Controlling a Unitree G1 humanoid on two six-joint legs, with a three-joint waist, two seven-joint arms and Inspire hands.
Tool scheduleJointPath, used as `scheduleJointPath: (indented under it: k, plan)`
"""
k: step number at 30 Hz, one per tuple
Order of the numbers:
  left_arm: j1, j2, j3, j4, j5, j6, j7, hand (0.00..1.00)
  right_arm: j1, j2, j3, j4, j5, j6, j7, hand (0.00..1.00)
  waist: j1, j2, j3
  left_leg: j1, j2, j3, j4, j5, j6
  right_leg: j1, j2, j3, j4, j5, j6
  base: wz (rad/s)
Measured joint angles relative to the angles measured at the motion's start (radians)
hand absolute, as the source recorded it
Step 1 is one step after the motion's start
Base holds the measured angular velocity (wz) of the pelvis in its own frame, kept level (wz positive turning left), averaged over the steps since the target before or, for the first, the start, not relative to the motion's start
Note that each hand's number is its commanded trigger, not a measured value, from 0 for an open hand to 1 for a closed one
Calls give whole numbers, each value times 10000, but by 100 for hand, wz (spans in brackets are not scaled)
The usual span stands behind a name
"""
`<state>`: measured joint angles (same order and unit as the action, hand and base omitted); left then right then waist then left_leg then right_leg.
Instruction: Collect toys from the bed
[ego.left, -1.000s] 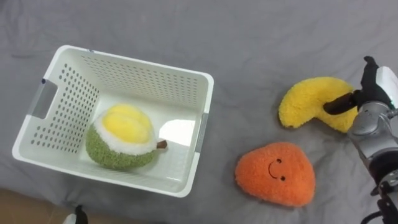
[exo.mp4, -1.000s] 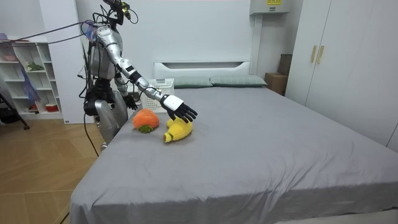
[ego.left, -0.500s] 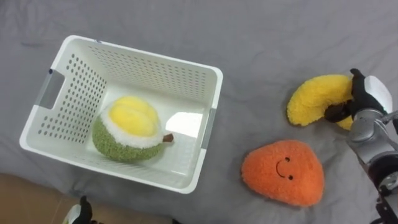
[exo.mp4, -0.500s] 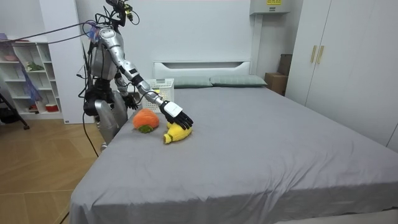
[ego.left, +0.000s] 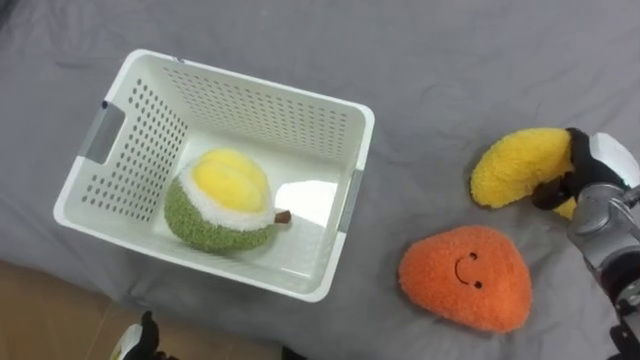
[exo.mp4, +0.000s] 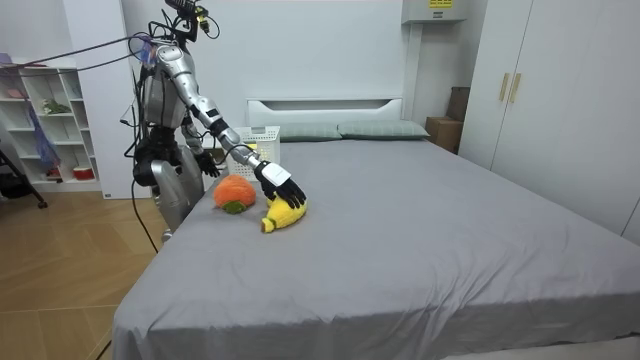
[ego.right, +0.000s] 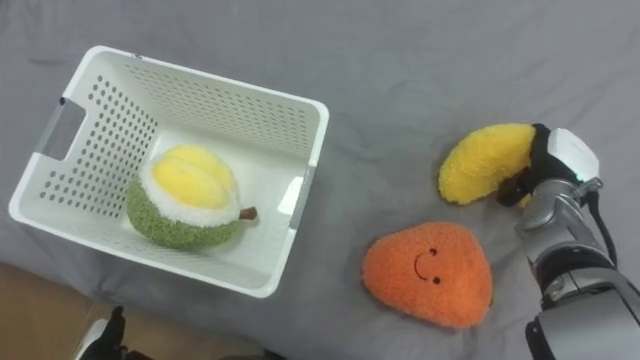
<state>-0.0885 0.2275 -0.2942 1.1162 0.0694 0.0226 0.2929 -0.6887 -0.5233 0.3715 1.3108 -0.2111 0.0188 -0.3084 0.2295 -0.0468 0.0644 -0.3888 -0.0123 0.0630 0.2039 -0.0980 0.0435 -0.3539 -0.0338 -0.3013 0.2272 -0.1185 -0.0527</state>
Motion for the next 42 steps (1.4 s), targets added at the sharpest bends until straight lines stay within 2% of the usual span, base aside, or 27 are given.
scheduleJointPath:
  k: [3,14,19,24,29,32,34,36,38,40,42]
  plan:
    - [-25,-22,-61,-12,-1,6,-51,0,-76,-120,17,83,-45,54,6,100,87,12,1,-23,-1,-58,-25,9,-13,-21,7,-22,-6,0,0,3]
    - [-24,-44,-17,-170,2,-20,-132,0,-73,-97,-29,19,99,12,40,100,105,27,-8,-27,-13,-91,-5,26,-15,-10,-6,-35,-24,-1,2,1]
    - [-30,-39,-18,-166,-7,-210,62,0,17,-94,-27,-348,100,-273,38,100,-67,52,-24,-11,-13,-88,36,64,-17,17,-12,-43,-2,-1,2,0]
    - [-22,-39,0,-210,-1,-285,38,0,27,-92,-31,-437,236,-380,38,100,-158,37,-42,32,-6,-65,110,89,-12,32,-33,-11,119,-2,1,0]
    - [103,-37,460,-353,-15,-296,2,0,236,-92,-197,-1260,271,-453,23,100,-425,-20,-84,361,-29,-37,90,134,-3,355,-58,7,101,-10,3,0]
    - [432,17,654,-359,-80,-296,13,0,715,-28,-631,-1967,368,-436,9,100,-577,-131,-275,840,-50,25,-23,134,-3,805,-70,16,32,-46,25,0]
    - [815,85,847,-329,-111,-287,14,0,1280,254,-1197,-2717,660,-391,3,100,-798,-281,-506,1327,-57,16,-172,133,-4,1352,-34,7,-232,-46,25,2]
    - [1037,143,986,-221,-103,-285,25,0,1650,298,-1337,-3349,531,-368,4,100,-954,-345,-569,1696,-71,8,-239,131,-5,1767,-17,-16,-383,-48,27,5]
    - [1269,195,1250,-236,-110,-284,24,0,2076,293,-1638,-4214,279,-351,-7,100,-1141,-365,-599,2013,-83,-25,-313,126,-7,2113,-6,-36,-521,-49,30,2]
    - [1571,203,1834,-386,93,-260,20,0,3000,285,-2136,-6007,-128,-217,-97,100,-1206,-403,-657,2375,-76,61,-495,123,-7,2364,0,12,-567,-66,50,-7]
    - [1674,200,2133,-411,125,-202,23,0,3558,287,-2215,-7188,-133,-197,-94,100,-1203,-417,-687,2593,-62,173,-588,121,-8,2530,18,88,-558,-66,47,-12]
